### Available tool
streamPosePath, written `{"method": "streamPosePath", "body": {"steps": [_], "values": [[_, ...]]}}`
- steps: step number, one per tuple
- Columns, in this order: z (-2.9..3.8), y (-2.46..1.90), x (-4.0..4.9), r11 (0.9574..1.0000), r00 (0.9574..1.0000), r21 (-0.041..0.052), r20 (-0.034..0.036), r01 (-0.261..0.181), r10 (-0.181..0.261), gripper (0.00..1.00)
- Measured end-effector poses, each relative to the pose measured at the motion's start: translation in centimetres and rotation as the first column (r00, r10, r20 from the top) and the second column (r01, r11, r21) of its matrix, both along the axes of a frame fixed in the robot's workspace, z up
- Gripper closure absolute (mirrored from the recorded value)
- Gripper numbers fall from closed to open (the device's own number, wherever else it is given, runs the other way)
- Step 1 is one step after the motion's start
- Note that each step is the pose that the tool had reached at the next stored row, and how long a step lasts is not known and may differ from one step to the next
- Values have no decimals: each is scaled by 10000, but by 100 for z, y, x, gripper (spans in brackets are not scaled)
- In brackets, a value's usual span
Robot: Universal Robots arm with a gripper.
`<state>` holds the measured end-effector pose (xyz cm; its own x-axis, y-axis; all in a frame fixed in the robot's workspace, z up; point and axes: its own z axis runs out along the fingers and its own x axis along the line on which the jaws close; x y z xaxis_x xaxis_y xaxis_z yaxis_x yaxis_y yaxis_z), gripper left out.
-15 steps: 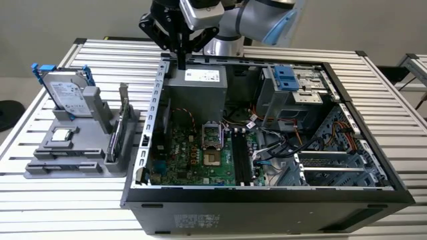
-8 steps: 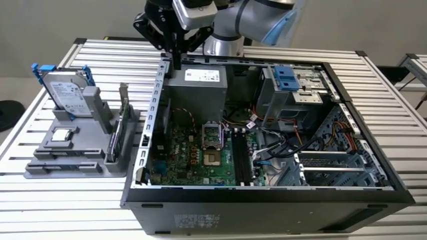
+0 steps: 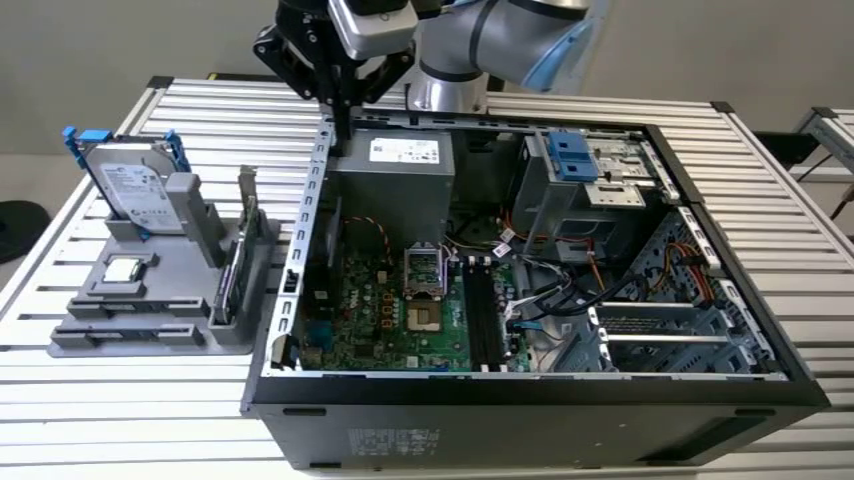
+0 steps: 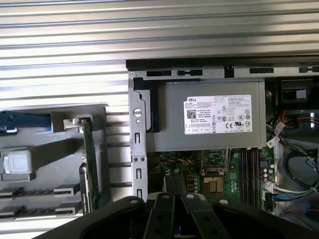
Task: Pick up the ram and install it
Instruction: 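Reach for the ram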
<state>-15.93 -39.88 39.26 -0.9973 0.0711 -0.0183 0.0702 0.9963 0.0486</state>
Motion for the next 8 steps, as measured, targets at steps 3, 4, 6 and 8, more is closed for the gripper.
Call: {"method": "streamPosePath", "body": {"steps": [3, 4, 6, 8], "values": [[0, 0, -43, 10000, 10000, 0, 0, 1, -1, 100], [0, 0, -58, 10000, 10000, 1, 0, 1, -1, 100], [0, 0, -85, 10000, 10000, 1, 0, 1, -1, 100], [0, 0, -114, 10000, 10000, 0, 0, 0, 0, 100]]}}
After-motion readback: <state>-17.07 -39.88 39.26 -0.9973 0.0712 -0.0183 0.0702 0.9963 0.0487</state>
